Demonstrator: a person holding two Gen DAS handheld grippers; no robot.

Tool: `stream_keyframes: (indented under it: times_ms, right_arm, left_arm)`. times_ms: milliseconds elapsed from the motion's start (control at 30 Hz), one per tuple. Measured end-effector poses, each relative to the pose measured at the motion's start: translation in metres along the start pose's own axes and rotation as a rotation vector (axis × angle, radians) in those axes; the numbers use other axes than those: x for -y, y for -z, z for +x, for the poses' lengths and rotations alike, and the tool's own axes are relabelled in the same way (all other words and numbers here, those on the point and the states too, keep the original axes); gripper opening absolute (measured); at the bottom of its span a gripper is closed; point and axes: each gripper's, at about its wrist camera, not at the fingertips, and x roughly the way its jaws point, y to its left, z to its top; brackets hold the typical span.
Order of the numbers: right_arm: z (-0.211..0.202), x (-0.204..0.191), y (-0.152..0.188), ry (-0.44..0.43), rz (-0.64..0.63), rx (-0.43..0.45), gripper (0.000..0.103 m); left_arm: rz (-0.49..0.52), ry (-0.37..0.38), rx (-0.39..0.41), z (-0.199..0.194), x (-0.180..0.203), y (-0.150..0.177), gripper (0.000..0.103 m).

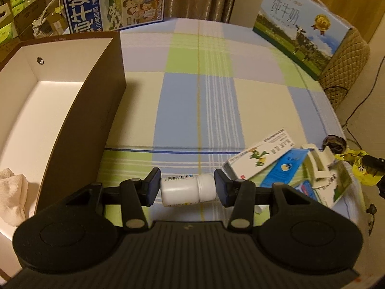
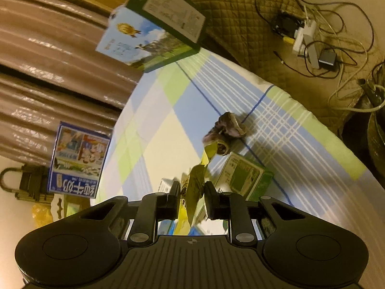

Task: Organize objects
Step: 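Grasp the yellow snack pouch with the right gripper while the left gripper holds the bottle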

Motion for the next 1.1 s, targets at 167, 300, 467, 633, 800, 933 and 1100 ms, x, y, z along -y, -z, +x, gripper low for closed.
stream_keyframes:
  times_ms: [167,300,467,633,800,933,1100]
  right_arm:
    - [-0.015,-0.012,0.015,-0.001,-0.069,0.017,0.018]
    - [-0.023,-0.019,0.027,-0.017,-0.098,0.005,0.018]
    - [-0.028,-0.029,0.046,-0.044,-0.128,-0.031,0.018]
    - [-0.026,-0.047,0.068,-0.081,-0.174,-0.076,0.018]
    - [-0.018,-0.074,0.093,-0.133,-0.231,-0.126,0.018]
    - [-0.01,-0.097,0.113,-0.172,-0.283,-0.162,0.018]
    - [0.003,-0.125,0.134,-0.211,-0.338,-0.196,0.018]
  left_arm:
    - [0.009,0.027,0.021,-0.017,0.004,0.004,0.043]
    - [0.014,0.042,0.038,-0.03,0.002,0.008,0.043]
    - [0.009,0.053,0.041,-0.048,-0.002,0.018,0.043]
    - [0.007,0.075,0.062,-0.069,-0.011,0.026,0.043]
    - [0.006,0.087,0.092,-0.09,-0.023,0.03,0.043]
    - [-0.013,0.087,0.113,-0.104,-0.038,0.033,0.043]
    - [-0.039,0.071,0.142,-0.12,-0.063,0.037,0.043]
